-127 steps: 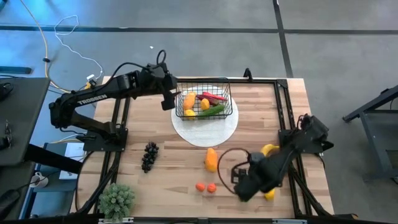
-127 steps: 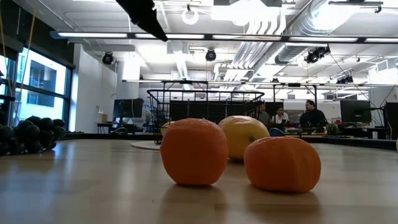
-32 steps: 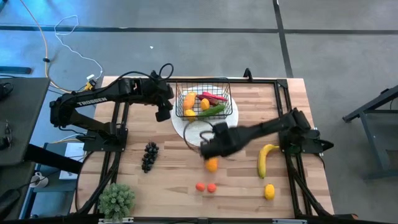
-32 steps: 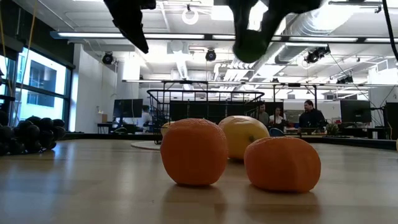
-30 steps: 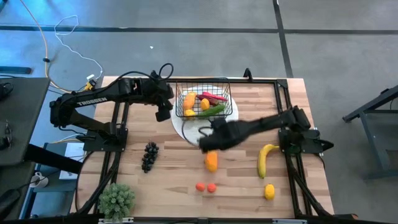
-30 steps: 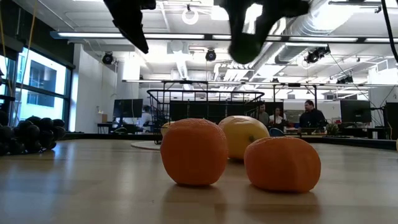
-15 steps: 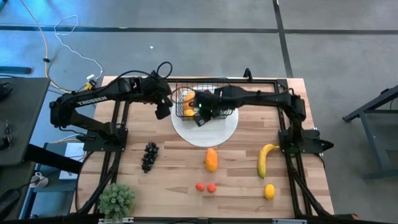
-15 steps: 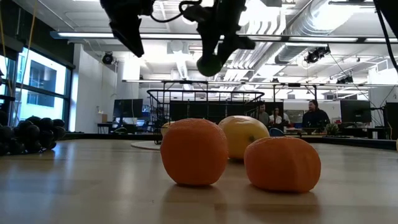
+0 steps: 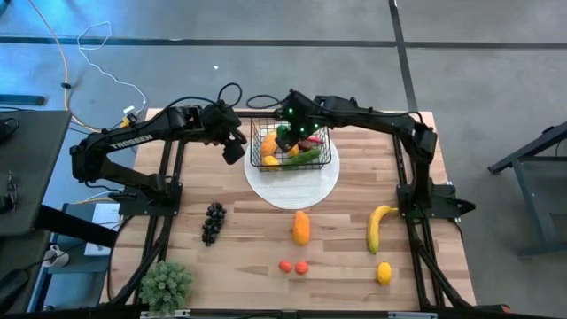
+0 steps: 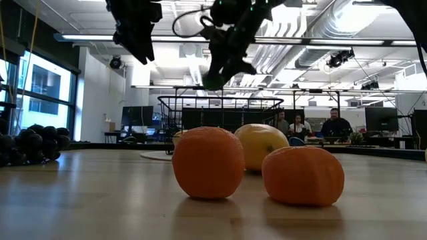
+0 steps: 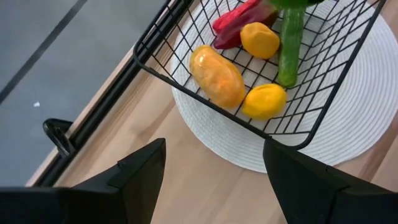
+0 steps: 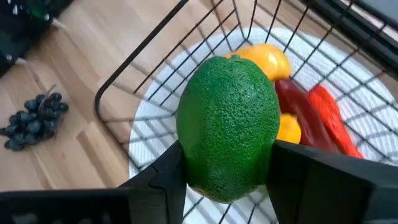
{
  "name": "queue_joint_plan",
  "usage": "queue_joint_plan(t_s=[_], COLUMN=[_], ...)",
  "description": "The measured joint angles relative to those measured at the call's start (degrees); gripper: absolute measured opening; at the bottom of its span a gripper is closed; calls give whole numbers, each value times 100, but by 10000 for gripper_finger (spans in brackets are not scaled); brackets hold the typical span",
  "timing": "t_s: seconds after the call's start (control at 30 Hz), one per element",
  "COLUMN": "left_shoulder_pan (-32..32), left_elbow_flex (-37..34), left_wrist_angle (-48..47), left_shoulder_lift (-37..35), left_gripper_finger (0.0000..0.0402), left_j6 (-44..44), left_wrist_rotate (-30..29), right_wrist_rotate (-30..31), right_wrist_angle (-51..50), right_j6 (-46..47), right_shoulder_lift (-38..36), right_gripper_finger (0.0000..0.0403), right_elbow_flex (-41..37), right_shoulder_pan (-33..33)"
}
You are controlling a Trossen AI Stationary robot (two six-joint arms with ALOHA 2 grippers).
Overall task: Build produce basket
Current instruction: Put the green lemon into the black basket
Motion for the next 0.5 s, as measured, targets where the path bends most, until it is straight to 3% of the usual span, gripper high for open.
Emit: queue_joint_plan(t_s=[0.2, 0.5], left_shoulder_pan=[0, 0], left_elbow_flex=[0, 0], left_wrist_angle=[2, 9], left_shoulder_lift=[0, 0], left_gripper_finger=[257, 257], left_j6=[-326, -700], left_wrist_rotate=[4, 7], right_wrist_rotate=[-664, -949], right_wrist_angle=[944, 2386], right_j6=[-146, -227], right_shoulder_lift=[18, 23], right_gripper_finger=[142, 142], right_elbow_flex=[-626, -1725], right_shoulder_pan=[-256, -313])
